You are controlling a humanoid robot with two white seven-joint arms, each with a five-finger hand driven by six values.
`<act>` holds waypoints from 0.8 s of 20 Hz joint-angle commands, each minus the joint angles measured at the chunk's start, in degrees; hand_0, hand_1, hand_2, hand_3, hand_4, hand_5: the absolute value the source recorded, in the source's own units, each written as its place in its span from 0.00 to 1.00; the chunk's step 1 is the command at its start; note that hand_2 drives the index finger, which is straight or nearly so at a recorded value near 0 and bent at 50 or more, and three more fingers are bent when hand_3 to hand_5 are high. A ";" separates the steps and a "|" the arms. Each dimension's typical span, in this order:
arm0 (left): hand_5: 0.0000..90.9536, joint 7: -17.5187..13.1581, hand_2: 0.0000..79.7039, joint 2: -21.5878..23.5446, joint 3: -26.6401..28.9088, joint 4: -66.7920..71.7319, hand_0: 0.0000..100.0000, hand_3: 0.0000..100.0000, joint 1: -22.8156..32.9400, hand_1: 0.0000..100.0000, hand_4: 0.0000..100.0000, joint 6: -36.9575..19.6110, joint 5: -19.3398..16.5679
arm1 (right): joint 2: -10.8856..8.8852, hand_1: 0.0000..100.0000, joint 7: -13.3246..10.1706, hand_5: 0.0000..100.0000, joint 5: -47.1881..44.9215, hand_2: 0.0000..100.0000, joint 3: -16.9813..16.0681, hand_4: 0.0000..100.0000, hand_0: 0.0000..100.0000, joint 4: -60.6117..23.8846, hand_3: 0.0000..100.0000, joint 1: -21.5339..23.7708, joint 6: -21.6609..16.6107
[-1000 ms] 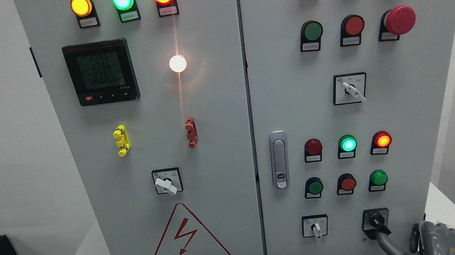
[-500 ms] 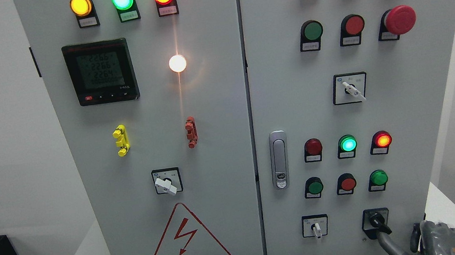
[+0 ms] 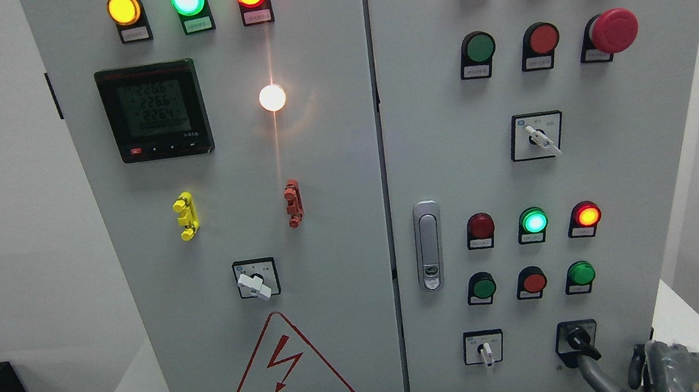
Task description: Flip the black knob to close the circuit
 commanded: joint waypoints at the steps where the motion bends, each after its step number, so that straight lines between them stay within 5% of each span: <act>1: 0.00 0.00 0.00 0.00 0.00 -1.67 0.12 0.00 1.32 0.56 0.00 0.00 0.00 | -0.09 0.03 0.22 1.00 -0.31 0.84 0.65 0.98 0.00 0.02 1.00 0.75 -0.96; 16: 0.00 0.00 0.00 0.00 0.00 -1.67 0.12 0.00 1.32 0.56 0.00 0.00 0.00 | 0.17 0.04 -1.28 1.00 -0.31 0.84 3.82 0.98 0.00 0.55 1.00 1.46 -2.27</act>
